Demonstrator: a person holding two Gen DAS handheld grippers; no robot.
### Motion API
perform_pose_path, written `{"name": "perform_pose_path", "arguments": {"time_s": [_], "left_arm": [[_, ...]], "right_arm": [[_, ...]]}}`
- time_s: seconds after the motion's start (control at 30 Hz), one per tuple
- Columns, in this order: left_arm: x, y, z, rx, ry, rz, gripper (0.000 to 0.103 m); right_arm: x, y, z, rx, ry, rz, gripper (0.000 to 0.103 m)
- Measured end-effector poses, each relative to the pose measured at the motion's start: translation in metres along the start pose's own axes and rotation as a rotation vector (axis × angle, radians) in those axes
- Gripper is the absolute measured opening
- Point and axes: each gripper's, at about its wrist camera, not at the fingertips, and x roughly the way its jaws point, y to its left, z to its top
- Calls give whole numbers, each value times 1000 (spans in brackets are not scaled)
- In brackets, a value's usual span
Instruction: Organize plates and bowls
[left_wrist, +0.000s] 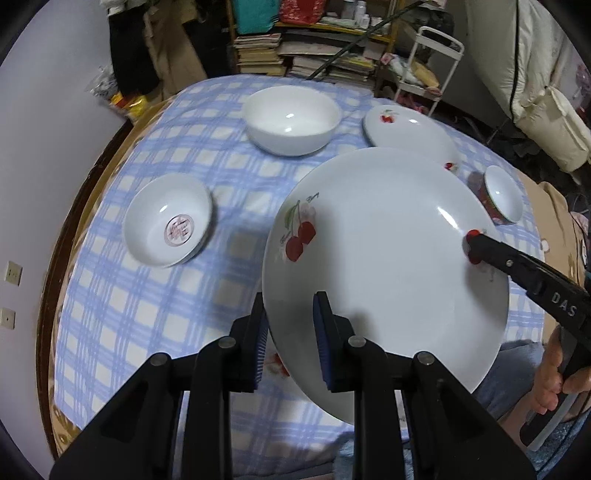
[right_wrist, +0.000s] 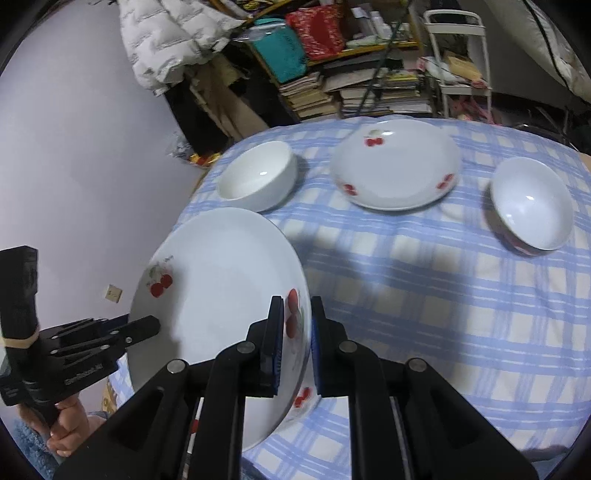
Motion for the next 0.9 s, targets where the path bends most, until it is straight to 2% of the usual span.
{"name": "perform_pose_path", "arguments": {"time_s": [0.1,0.27,0.53,0.9], "left_arm": [[5,13,-8,-28,4,-4,23],[17,36,-17,-106,5,-39,23],[37,45,-19,-171,36,-74,23],[73,40,-21,-153,152,-63,23]], "right_arm": [[6,10,-4,-17,6,1,15],[28,22,-11,-69,67,-31,15],[53,21,-20,-91,123,-79,15],[74,7,-25,-90,188,-106,12]]}}
